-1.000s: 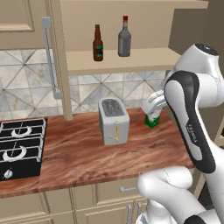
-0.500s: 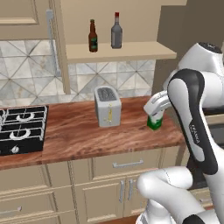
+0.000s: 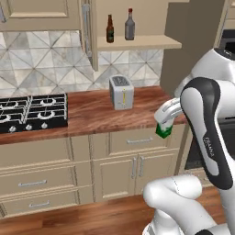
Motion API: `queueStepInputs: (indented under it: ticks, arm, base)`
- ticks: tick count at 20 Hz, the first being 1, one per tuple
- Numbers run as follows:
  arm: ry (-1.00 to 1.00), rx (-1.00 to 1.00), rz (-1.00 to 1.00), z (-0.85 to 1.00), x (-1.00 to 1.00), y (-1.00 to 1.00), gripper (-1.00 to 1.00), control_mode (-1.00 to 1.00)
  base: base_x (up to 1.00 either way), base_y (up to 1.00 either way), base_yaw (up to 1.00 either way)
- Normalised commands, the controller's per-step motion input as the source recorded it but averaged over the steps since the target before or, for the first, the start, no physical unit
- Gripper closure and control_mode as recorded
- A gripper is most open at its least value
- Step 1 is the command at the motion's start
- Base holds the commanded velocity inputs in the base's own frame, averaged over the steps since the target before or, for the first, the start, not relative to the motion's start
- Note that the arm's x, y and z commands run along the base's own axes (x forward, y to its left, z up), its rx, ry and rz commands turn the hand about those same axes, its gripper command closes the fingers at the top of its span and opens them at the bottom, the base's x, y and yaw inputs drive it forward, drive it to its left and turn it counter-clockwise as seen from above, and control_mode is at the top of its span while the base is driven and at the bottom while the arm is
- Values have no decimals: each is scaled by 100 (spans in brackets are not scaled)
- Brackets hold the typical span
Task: Sort all alcoholic drinks to one cabinet, and non-alcoholic drinks to the other.
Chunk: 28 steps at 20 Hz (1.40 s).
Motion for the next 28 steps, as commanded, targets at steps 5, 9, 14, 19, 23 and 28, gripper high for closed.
queueStepInputs:
  ticks: [5,9,14,19,23,28]
  arm:
    - [0,0,0,0,0,0,100,100]
    - [0,0,0,0,0,0,100,100]
    - [0,0,0,0,0,0,100,100]
    - [0,0,0,0,0,0,100,100]
    - [0,0,0,0,0,0,100,100]
    - [0,0,0,0,0,0,100,100]
  base:
    - [-15,100,0]
    - [-5,100,0]
    - [0,100,0]
    - [-1,100,0]
    - [-1,100,0]
    - [-2,100,0]
